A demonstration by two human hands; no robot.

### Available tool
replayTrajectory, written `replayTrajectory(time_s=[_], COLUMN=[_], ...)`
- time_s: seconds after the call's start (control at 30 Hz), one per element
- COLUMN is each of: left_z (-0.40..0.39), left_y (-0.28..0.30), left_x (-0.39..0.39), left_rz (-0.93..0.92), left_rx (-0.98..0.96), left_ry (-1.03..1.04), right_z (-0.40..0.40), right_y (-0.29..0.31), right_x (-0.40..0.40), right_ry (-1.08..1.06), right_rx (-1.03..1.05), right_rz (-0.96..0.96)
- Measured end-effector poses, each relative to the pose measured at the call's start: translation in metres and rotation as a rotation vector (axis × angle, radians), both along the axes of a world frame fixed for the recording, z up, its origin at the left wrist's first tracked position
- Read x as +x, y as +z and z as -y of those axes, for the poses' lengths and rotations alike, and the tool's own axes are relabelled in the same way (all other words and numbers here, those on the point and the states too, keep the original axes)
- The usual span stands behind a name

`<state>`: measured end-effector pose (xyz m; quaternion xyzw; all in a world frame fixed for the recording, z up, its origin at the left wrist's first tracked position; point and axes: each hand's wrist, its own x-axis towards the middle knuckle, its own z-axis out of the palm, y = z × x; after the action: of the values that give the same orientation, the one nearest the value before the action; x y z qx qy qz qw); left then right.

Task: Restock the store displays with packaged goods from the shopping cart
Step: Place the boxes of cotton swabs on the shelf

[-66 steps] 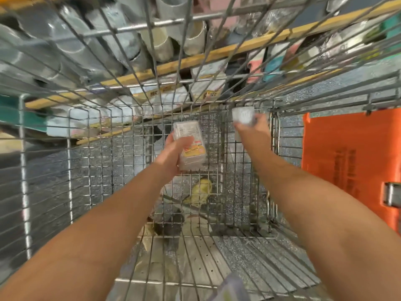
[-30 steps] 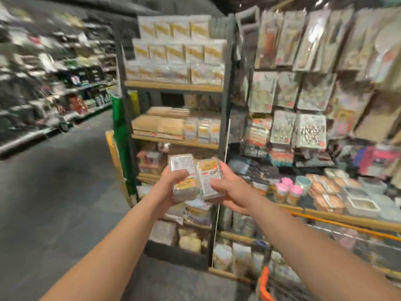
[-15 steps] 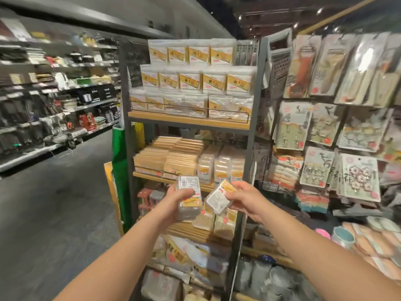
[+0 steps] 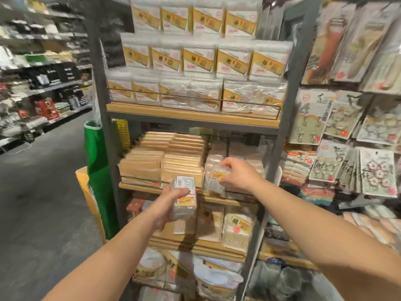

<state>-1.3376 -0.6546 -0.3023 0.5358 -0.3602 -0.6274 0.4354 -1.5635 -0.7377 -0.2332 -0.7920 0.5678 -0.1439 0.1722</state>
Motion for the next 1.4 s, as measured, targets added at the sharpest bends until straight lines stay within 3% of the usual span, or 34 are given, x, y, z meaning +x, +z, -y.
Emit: replayTrajectory(time_s=[0.47, 0.93, 1.03, 1.13, 1.23, 1.3, 1.4], left_z=[0.075, 0.084, 0.084, 0.081, 0.081, 0.081, 0.081], left_y=[0.03, 0.029, 0.027, 0.029, 0.029, 0.029, 0.029], left_x=[0.031, 0.022, 0.02, 0.015, 0.007, 0.001, -0.005], left_rz=[0.078, 0.005, -0.003, -0.011, -0.04, -0.064, -0.074], left_rx=[-0.061, -0.059, -0.071, -0.093, -0.109, -0.127, -0.149], left_ry=[-0.289, -0.357, -0.373, -0.392, -0.428, -0.456, -0.475], right_z=[0.023, 0.031, 0.028, 0.02, 0.01, 0.002, -0.005], right_y=[-0.002, -0.018, -0.014, -0.004, 0.007, 0.01, 0.009], right_x=[0.028, 0.024, 0.017, 0.013, 0.016, 0.022, 0.028], right_ry=[-0.11, -0.098, -0.086, -0.179, -0.161, -0.098, -0.07], right_rx=[-0.038, -0.034, -0.011, -0.015, 0.163, 0.318, 0.378], right_rz=[-0.162, -0.234, -0.128, 0.218, 0.549, 0.64, 0.653])
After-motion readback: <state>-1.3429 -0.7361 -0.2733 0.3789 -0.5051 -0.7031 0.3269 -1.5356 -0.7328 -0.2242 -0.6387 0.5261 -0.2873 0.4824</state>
